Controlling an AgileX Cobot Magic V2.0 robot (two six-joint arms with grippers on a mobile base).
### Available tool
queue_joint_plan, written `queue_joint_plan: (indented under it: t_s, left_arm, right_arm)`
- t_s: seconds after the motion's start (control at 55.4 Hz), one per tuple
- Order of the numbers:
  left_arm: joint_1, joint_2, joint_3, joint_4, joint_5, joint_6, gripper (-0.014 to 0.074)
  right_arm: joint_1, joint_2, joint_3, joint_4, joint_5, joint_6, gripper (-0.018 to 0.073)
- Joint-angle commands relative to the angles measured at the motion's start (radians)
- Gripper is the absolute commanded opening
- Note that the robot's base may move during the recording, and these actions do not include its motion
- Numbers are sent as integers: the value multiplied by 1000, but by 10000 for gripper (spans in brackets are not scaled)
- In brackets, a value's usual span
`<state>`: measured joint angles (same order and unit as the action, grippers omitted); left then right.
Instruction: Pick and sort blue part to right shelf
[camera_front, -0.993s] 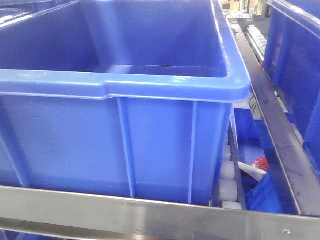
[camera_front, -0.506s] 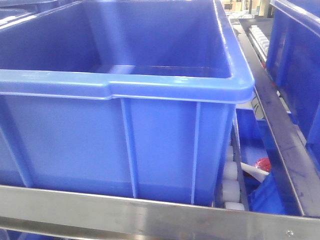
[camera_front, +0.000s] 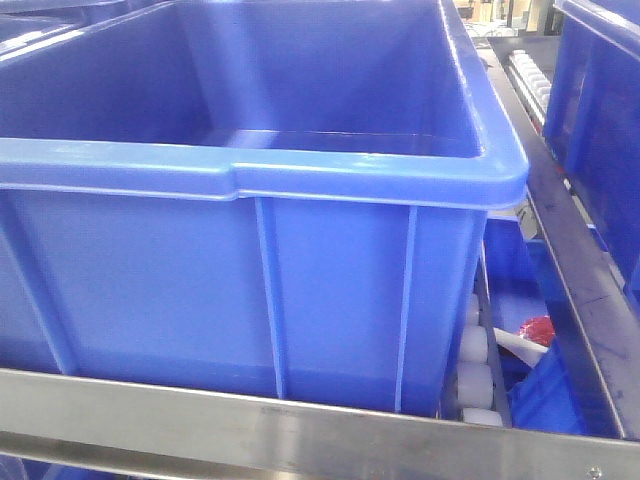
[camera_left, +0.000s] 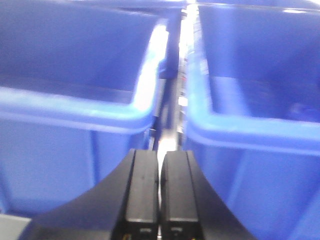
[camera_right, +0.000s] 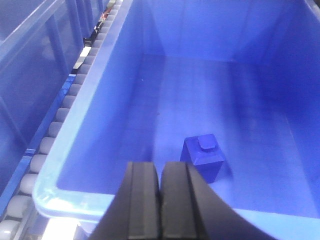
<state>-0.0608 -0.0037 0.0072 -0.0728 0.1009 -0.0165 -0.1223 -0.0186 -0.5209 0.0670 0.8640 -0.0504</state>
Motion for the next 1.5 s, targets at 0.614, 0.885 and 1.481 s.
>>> queue_joint_plan:
  t_s: [0.614, 0.885, 1.481]
  left_arm:
    - [16, -26, 29, -14, -189, -7, 124]
    - [16, -26, 29, -14, -189, -7, 124]
    - [16, -26, 29, -14, -189, -7, 124]
  right_arm:
    - [-5, -2, -23, 2, -92, -10, 59]
    - [-5, -2, -23, 2, -92, -10, 59]
    - [-5, -10, 483, 48, -912, -7, 59]
